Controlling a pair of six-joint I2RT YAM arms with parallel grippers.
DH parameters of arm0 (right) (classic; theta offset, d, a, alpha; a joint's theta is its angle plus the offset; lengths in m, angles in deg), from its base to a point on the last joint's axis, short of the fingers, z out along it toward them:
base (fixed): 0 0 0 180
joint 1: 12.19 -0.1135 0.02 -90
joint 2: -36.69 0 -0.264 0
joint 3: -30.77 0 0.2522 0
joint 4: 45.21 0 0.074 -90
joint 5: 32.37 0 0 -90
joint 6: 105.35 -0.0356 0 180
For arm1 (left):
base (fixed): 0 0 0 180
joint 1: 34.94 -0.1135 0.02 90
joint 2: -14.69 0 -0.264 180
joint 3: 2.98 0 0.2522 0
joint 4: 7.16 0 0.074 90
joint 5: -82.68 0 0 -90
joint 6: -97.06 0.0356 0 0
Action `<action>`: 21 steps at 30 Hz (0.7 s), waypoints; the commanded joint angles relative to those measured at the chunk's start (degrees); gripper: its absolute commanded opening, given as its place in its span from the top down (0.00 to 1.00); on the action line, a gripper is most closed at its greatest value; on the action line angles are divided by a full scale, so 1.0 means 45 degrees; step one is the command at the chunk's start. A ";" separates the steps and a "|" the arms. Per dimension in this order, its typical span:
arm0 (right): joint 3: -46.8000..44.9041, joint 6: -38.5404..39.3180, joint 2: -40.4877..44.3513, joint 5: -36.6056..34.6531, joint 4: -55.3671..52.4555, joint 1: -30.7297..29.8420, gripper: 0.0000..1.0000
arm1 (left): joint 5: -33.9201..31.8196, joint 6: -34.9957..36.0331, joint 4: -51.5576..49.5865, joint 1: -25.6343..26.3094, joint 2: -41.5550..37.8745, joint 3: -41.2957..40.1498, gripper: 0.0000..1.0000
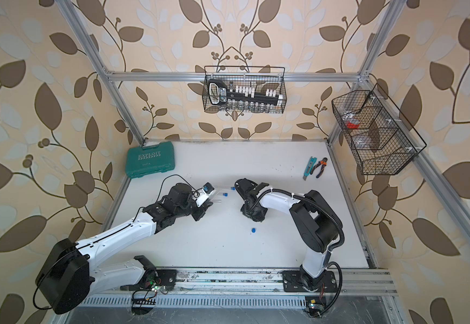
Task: Insert stoppers into test tubes
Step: Pick up the stopper from the center of the board.
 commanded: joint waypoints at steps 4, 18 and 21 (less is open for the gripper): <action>-0.0024 0.0025 -0.0409 -0.0323 -0.0205 0.0031 0.82 | -0.0233 0.0242 0.0193 -0.0073 -0.0273 -0.0066 1.00; -0.0413 0.5351 0.2800 0.0450 0.0599 0.0043 0.86 | -0.0623 0.1833 -0.0770 -0.0079 -0.0965 -0.0024 1.00; -0.0272 0.7691 0.3725 0.1294 0.0599 0.0049 0.87 | -0.0265 0.2662 -0.1201 -0.0077 -0.1238 0.0068 1.00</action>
